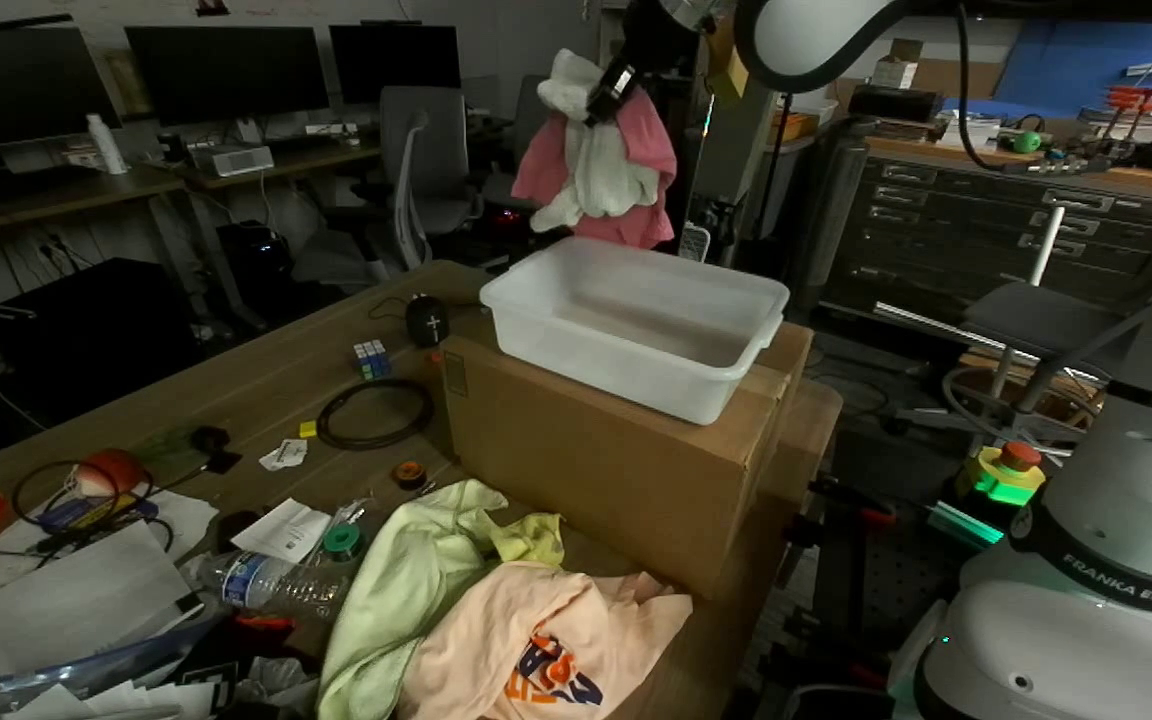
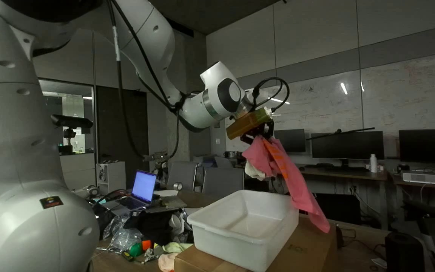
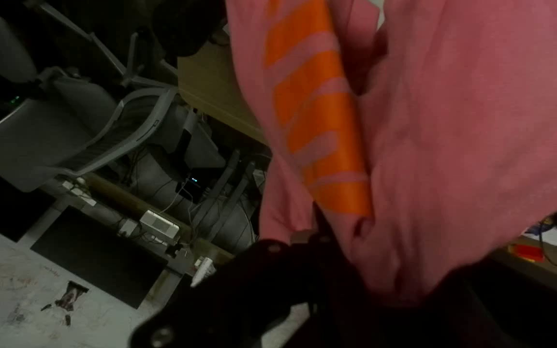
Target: Remove the clothes and towels from the bowl and put them on the table
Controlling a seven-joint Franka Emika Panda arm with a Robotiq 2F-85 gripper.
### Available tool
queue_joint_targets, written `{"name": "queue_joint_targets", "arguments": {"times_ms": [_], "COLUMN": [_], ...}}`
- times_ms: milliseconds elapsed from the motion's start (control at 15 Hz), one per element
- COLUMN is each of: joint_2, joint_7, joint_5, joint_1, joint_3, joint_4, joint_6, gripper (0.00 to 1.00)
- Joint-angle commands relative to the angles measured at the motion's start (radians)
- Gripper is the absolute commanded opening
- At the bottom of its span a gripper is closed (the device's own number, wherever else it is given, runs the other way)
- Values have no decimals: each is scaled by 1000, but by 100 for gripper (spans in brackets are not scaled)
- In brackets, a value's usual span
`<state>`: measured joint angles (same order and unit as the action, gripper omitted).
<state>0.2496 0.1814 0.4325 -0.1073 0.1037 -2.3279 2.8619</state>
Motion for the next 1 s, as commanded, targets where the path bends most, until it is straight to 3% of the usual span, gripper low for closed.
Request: {"name": "queue_joint_targets", "arguments": {"times_ms": [0, 267, 467, 733, 933], "joint_2": [52, 67, 81, 99, 112], "joint_7": [-29, 7, 90, 224, 414], "joint_5": [60, 113, 90, 56, -50], "joint_1": [-11, 20, 67, 170, 306], "joint_3": [-37, -93, -136, -152, -101], "joint_4": [-29, -51, -79, -115, -145], "joint_6": [11, -19, -32, -51, -90], "gripper": [10, 10, 10, 10, 10]}}
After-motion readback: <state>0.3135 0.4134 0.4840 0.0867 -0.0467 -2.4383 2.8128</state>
